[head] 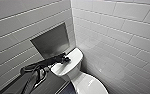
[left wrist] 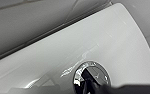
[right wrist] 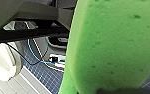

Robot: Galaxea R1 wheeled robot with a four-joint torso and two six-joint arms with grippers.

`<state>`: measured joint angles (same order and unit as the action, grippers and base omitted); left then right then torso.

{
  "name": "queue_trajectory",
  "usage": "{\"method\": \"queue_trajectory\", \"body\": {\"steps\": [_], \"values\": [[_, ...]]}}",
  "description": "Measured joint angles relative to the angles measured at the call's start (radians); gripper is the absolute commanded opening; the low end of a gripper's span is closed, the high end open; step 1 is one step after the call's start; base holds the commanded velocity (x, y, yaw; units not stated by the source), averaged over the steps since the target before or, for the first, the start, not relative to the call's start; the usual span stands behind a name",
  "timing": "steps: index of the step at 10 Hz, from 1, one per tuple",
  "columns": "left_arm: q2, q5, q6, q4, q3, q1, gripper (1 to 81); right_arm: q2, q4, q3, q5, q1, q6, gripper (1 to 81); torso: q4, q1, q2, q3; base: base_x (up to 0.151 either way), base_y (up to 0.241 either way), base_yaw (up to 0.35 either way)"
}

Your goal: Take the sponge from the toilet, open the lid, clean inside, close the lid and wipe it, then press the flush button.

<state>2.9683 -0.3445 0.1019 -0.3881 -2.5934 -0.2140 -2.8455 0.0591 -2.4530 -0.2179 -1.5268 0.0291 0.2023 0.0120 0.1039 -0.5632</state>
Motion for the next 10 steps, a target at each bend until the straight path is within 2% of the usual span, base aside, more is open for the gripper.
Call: {"method": "queue_trajectory", "body": {"steps": [3, 6, 10], "values": [[0.015, 0.041, -0.002, 0.036, -0.012, -0.009, 1.0, -0.003, 0.0, -0.001, 0.0, -0.001, 0.0, 1.0, 0.0, -0.002, 0.0, 0.0, 0.0, 0.0, 0.0], [0.005, 0.023, 0.0, 0.018, 0.006, 0.003, 1.0, -0.006, 0.0, -0.003, -0.001, -0.003, 0.0, 1.0, 0.0, -0.002, 0.0, 0.0, 0.0, 0.0, 0.0], [-0.082, -0.013, 0.0, -0.068, 0.166, 0.04, 1.0, -0.007, 0.0, -0.004, 0.0, -0.004, 0.0, 1.0, 0.0, 0.0, 0.0, -0.001, 0.0, 0.0, 0.0]]}}
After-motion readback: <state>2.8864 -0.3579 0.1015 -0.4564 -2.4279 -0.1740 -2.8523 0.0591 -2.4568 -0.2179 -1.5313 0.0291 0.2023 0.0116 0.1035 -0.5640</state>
